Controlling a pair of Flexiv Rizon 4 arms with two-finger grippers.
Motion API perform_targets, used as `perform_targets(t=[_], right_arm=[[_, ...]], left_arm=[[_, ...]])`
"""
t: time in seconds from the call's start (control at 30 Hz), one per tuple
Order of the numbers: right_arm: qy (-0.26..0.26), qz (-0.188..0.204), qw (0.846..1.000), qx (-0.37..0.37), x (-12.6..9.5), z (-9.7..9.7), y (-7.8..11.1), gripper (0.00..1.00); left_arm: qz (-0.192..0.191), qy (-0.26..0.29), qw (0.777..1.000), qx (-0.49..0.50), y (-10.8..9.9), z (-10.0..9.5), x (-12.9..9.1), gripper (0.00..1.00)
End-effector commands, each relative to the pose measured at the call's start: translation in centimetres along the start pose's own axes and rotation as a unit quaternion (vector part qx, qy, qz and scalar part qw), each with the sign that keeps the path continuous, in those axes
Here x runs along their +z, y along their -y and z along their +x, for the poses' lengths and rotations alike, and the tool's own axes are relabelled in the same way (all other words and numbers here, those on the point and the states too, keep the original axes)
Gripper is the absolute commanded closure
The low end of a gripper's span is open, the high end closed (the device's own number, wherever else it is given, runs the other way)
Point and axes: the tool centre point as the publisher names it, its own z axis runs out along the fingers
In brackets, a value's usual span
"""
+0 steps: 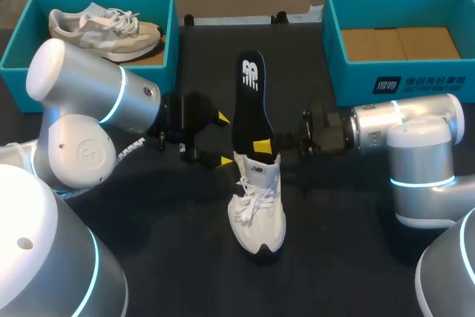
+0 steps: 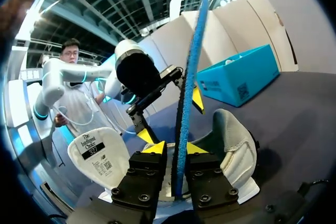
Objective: Take the shoe out of the shoebox, open the shoe tongue, remove and reinsert the insole, then place the shoe into the shoebox
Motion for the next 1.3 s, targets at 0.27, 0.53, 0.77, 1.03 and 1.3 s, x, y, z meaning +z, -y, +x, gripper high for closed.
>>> perform_targets(t=[0.27, 0.53, 0.77, 1.03, 1.3], right_arm=[[0.007, -0.001, 1.000, -0.016, 0.1, 0.5, -0.7, 0.75], [0.002, 0.002, 0.999, -0.035, 0.3, 0.0, -2.1, 0.71], [-0.011, 0.009, 0.999, -0.048, 0.8, -0.9, -3.2, 0.71], [-0.026, 0.015, 0.999, -0.040, 0.9, -1.7, -3.2, 1.00], [-0.031, 0.003, 0.999, -0.028, 0.1, -2.0, -2.2, 1.00]], left_arm=[[0.000, 0.001, 1.000, 0.000, 0.0, 0.1, 0.0, 0.00], [0.000, 0.001, 1.000, 0.000, 0.0, 0.1, 0.0, 0.00], [0.000, 0.001, 1.000, 0.000, 0.0, 0.1, 0.0, 0.00], [0.000, 0.001, 1.000, 0.000, 0.0, 0.1, 0.0, 0.00], [0.000, 0.001, 1.000, 0.000, 0.0, 0.1, 0.0, 0.00]])
